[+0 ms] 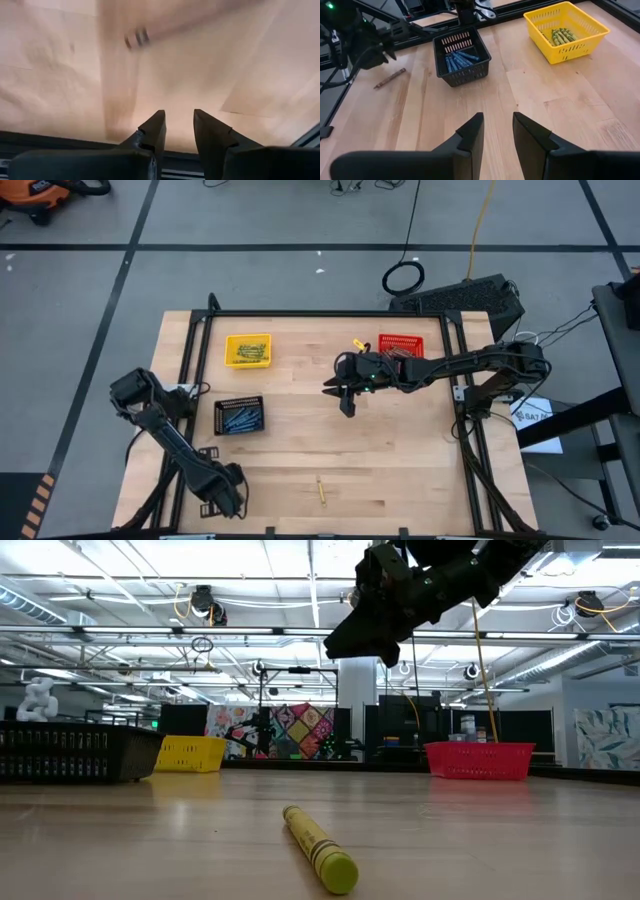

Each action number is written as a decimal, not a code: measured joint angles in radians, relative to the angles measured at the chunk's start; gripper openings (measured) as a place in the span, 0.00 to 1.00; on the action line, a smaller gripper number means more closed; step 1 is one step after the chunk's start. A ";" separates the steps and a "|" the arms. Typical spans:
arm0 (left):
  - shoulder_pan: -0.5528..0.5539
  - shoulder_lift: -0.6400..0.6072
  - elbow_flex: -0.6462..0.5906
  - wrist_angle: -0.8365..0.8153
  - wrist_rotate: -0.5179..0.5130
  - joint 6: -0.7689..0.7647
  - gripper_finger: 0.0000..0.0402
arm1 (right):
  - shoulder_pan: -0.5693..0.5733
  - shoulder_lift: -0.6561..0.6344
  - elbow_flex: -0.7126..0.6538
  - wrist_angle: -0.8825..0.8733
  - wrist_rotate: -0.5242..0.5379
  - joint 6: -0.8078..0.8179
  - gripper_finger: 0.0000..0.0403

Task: Sort crayons
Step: Put the brown crayon into the red bin

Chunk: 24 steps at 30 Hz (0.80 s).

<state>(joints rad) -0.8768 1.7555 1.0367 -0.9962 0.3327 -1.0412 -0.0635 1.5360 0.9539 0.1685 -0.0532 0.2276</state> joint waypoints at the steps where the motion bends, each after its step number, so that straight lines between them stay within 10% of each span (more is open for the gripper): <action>1: 0.002 -0.003 0.000 -0.008 -0.006 0.001 0.24 | 0.000 0.000 0.000 -0.002 0.000 0.000 0.23; 6: 0.011 -0.022 0.000 -0.047 -0.081 0.011 0.24 | 0.000 0.000 0.000 -0.025 0.000 -0.001 0.23; 14: 0.100 -0.040 0.000 -0.060 -0.497 0.427 0.24 | 0.000 0.000 0.000 -0.030 0.006 -0.003 0.23; 24: 0.354 -0.041 0.000 -0.049 -0.679 0.696 0.24 | 0.000 0.000 0.000 -0.067 0.030 0.004 0.23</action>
<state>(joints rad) -0.5224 1.7149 1.0367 -1.0450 -0.3466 -0.3453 -0.0635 1.5359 0.9539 0.1011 -0.0231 0.2312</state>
